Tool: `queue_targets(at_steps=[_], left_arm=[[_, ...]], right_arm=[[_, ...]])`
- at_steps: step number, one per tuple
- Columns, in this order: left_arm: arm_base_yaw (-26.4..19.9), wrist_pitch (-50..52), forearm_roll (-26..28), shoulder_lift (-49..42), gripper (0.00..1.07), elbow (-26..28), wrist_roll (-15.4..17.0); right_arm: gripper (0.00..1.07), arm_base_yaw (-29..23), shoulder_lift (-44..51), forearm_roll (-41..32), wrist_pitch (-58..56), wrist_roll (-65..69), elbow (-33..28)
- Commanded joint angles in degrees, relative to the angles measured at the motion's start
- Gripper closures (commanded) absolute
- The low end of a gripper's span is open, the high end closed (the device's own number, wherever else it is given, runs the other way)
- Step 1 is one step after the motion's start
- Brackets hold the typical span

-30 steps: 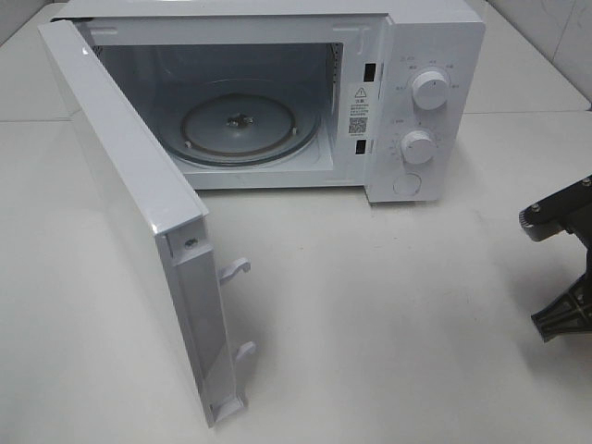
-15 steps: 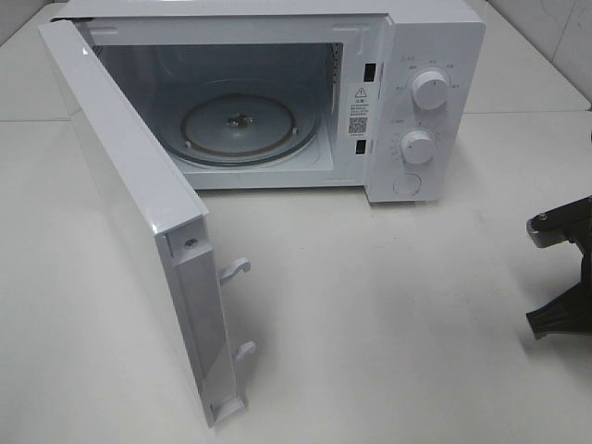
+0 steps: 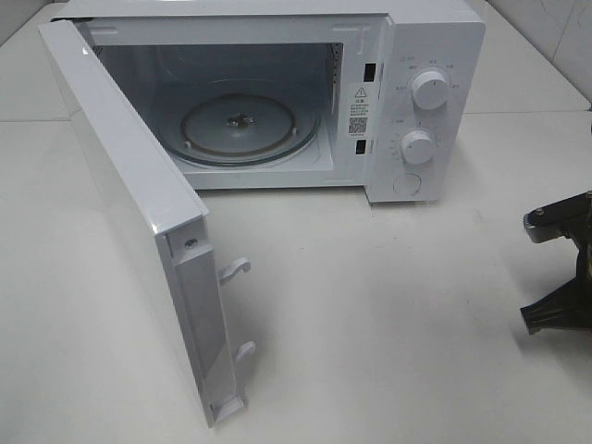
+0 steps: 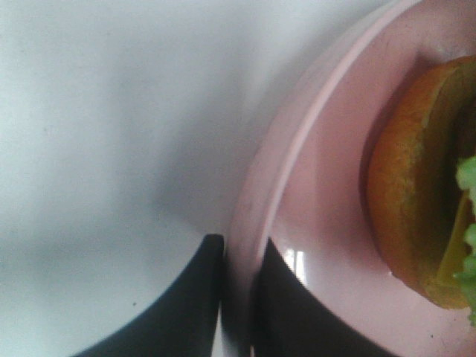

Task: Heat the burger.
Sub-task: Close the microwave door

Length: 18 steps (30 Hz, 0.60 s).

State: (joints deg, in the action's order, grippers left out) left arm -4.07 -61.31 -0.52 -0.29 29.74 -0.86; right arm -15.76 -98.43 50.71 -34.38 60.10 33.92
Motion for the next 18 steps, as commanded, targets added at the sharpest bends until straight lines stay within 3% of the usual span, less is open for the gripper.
queue_targets(at_steps=[1,2,4,5,6,9,18], left_arm=[[-0.1,-0.1,-0.1,-0.9,0.09,0.0,0.0],[-0.1,-0.1,-0.1,-0.9,0.09,0.0,0.0],[-0.1,-0.1,-0.1,-0.9,0.09,0.0,0.0],[-0.1,-0.1,-0.1,-0.9,0.09,0.0,0.0],[-0.1,-0.1,-0.1,-0.9,0.09,0.0,0.0],[-0.1,-0.1,-0.1,-0.9,0.09,0.0,0.0],[-0.1,-0.1,-0.1,-0.9,0.09,0.0,0.0]], right_arm=[[0.72,0.3,0.3,-0.7,-0.2,-3.0,0.2],[0.72,0.3,0.3,-0.7,-0.2,-3.0,0.2],[0.56,0.3,1.5,-1.9,-0.4,-4.3,0.2],[0.56,0.3,1.5,-1.9,-0.4,-4.3,0.2],[0.46,0.3,2.5,-2.6,-0.9,-4.5,0.2],[0.38,0.2,4.9,-4.0,-0.9,-5.6,0.2],[0.35,0.1,15.9,-14.3,-0.6,-14.2,0.2]])
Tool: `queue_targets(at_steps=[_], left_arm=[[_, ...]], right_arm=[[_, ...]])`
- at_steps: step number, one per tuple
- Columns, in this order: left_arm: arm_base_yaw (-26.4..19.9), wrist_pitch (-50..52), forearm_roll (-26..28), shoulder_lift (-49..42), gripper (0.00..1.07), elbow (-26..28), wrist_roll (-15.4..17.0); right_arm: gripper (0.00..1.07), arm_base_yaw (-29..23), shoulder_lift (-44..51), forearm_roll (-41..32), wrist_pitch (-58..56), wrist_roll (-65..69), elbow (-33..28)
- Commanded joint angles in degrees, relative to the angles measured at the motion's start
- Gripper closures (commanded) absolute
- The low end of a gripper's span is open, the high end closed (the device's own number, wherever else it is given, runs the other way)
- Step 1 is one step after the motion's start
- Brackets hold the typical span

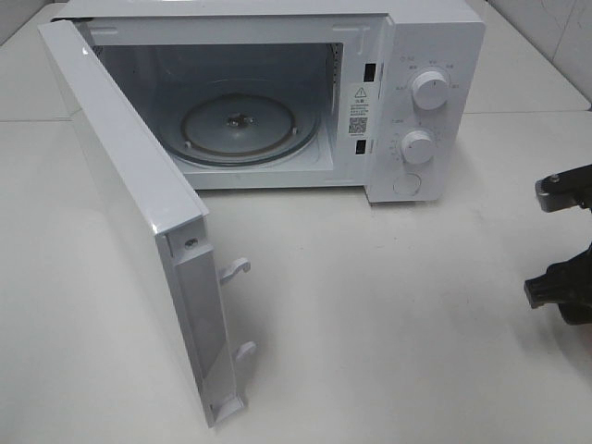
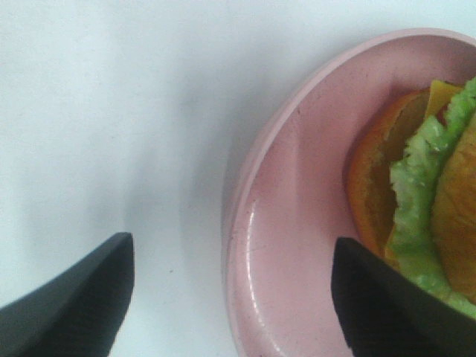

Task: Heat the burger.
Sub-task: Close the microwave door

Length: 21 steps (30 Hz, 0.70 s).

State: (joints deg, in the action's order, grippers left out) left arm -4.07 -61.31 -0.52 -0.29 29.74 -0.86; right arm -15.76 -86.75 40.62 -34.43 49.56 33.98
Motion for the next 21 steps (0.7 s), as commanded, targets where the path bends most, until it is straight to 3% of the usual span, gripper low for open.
queue_targets(at_steps=[1,10,21], left_arm=[[-0.1,-0.1,-0.1,-0.9,0.09,0.0,0.0],[-0.1,-0.1,-0.1,-0.9,0.09,0.0,0.0],[-0.1,-0.1,-0.1,-0.9,0.09,0.0,0.0]], right_arm=[[0.35,0.1,7.5,-7.7,-0.6,-6.5,0.2],[0.35,0.1,22.6,-24.3,-5.3,-24.7,0.2],[0.35,0.1,32.1,-27.4,-17.0,-29.9,0.2]])
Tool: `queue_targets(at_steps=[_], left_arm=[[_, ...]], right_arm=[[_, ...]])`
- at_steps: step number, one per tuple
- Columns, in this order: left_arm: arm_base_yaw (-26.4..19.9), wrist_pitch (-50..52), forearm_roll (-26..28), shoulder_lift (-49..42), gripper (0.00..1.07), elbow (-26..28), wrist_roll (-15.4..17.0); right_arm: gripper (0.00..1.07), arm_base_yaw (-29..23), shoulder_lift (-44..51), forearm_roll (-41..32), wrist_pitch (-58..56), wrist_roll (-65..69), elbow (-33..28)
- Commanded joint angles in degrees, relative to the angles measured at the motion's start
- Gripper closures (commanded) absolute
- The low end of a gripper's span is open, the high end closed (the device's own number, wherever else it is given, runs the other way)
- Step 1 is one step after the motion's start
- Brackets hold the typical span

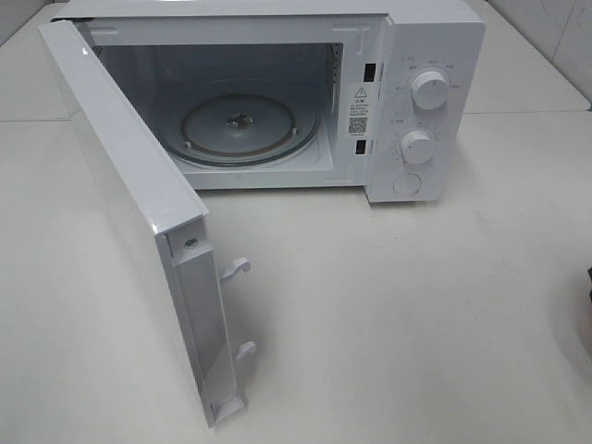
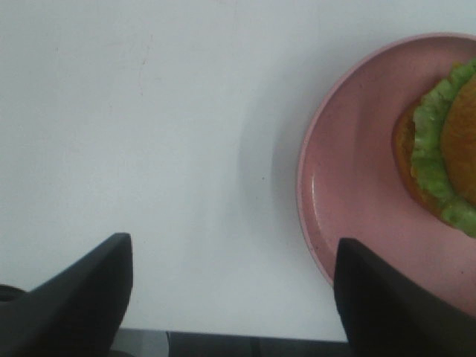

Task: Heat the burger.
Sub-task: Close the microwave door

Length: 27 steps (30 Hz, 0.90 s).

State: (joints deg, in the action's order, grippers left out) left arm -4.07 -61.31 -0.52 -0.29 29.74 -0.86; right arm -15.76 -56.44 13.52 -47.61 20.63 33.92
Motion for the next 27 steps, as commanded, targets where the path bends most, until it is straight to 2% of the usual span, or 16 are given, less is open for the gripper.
queue_targets(at_steps=[1,4,6,9,11,14,16,21,27], left_arm=[[-0.1,-0.1,-0.1,-0.9,0.09,0.0,0.0],[-0.1,-0.1,-0.1,-0.9,0.09,0.0,0.0],[-0.1,-0.1,-0.1,-0.9,0.09,0.0,0.0],[-0.1,-0.1,-0.1,-0.9,0.09,0.0,0.0],[-0.1,-0.1,-0.1,-0.9,0.09,0.0,0.0],[-0.1,-0.1,-0.1,-0.9,0.09,0.0,0.0],[-0.1,-0.1,-0.1,-0.9,0.09,0.0,0.0],[-0.1,-0.1,-0.1,-0.9,0.09,0.0,0.0],[-0.1,-0.1,-0.1,-0.9,0.09,0.0,0.0]], right_arm=[[0.35,0.1,1.8,-0.3,-3.8,-1.0,0.2],[0.35,0.1,4.2,-0.3,-6.9,-1.4,0.2],[0.35,0.1,9.5,-0.7,-8.8,-4.5,0.2],[0.35,0.1,11.3,-0.9,-8.8,-5.3,0.2],[0.35,0.3,19.3,-1.9,-8.8,-7.0,0.1],[0.35,0.3,21.3,-1.9,-8.8,-7.0,-0.1],[0.35,0.3,27.8,-2.3,-8.8,-7.9,-2.2],[0.35,0.3,34.1,-3.2,-8.7,-8.0,-5.1],[0.35,4.2,41.0,-3.3,-7.8,-8.2,-5.5]])
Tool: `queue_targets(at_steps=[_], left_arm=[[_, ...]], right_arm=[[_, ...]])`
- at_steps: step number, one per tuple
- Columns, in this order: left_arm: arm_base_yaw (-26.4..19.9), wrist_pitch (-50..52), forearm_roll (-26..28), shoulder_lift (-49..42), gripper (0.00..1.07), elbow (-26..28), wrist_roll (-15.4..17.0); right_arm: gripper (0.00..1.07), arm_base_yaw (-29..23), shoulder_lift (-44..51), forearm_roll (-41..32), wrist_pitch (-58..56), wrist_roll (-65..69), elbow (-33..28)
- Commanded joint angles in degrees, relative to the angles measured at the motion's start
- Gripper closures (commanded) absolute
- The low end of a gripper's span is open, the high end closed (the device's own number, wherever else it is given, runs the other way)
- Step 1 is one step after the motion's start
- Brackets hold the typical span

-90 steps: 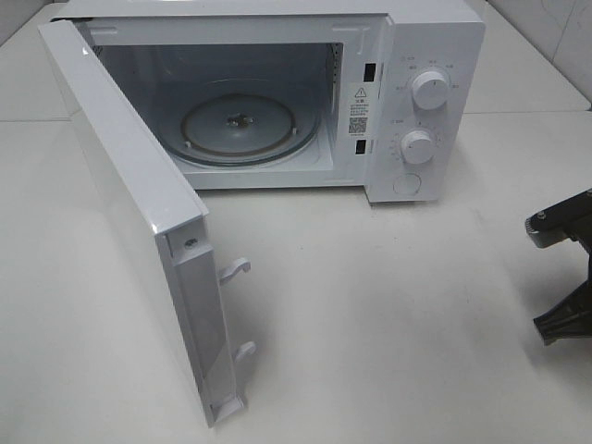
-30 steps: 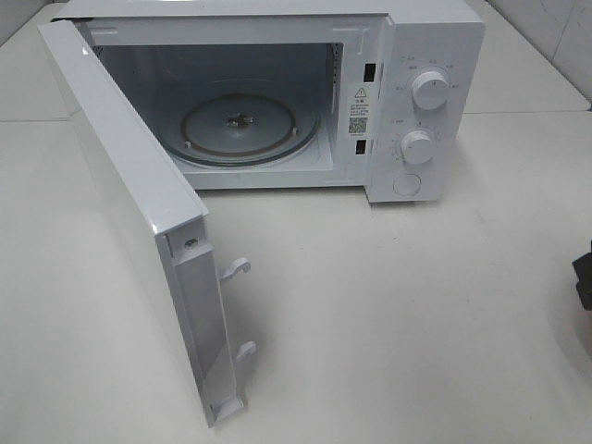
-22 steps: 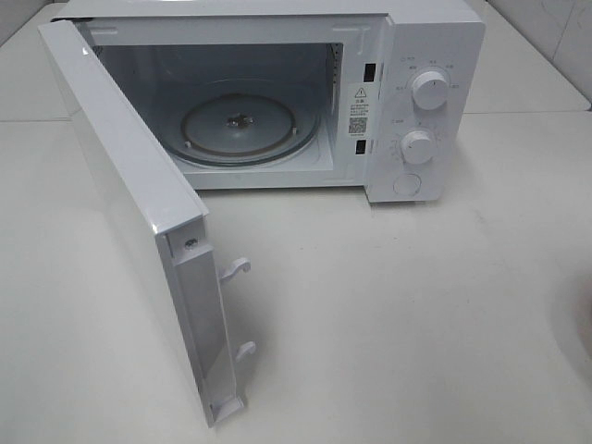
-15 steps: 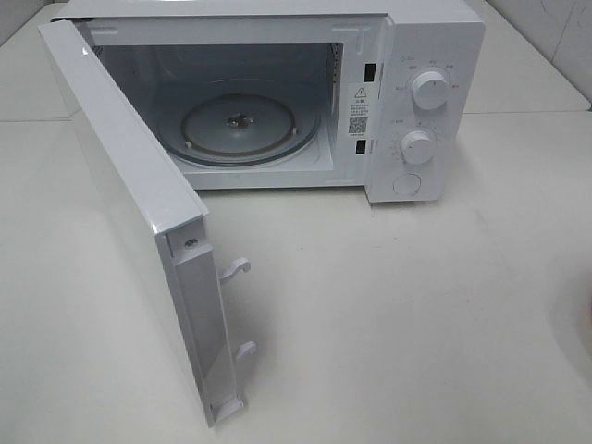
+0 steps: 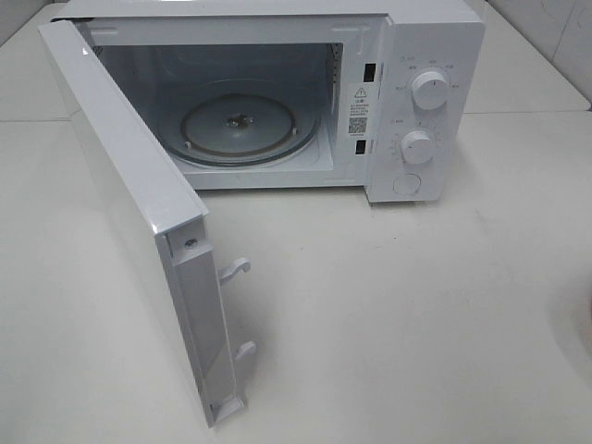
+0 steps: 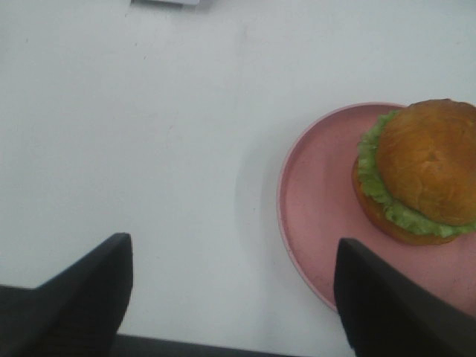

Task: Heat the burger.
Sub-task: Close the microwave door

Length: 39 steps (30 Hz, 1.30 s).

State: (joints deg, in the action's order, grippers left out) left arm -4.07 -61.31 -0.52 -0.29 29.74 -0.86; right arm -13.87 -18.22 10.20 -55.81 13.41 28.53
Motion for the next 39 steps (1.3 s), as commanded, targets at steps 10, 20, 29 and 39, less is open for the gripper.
queue_targets(at_steps=[10,20,29,39], left_arm=[[-0.1,-0.1,-0.1,-0.9,0.09,0.0,0.0],[-0.1,-0.1,-0.1,-0.9,0.09,0.0,0.0],[-0.1,-0.1,-0.1,-0.9,0.09,0.0,0.0],[-0.1,-0.1,-0.1,-0.9,0.09,0.0,0.0]], right_arm=[[0.35,8.4,14.8,-2.6,0.5,-2.8,-0.1],[0.4,9.0,20.0,-2.6,0.5,-3.1,-0.2],[0.43,9.0,20.0,-2.7,0.6,-3.1,-0.2],[0.43,9.0,20.0,-2.7,0.6,-3.3,-0.2]])
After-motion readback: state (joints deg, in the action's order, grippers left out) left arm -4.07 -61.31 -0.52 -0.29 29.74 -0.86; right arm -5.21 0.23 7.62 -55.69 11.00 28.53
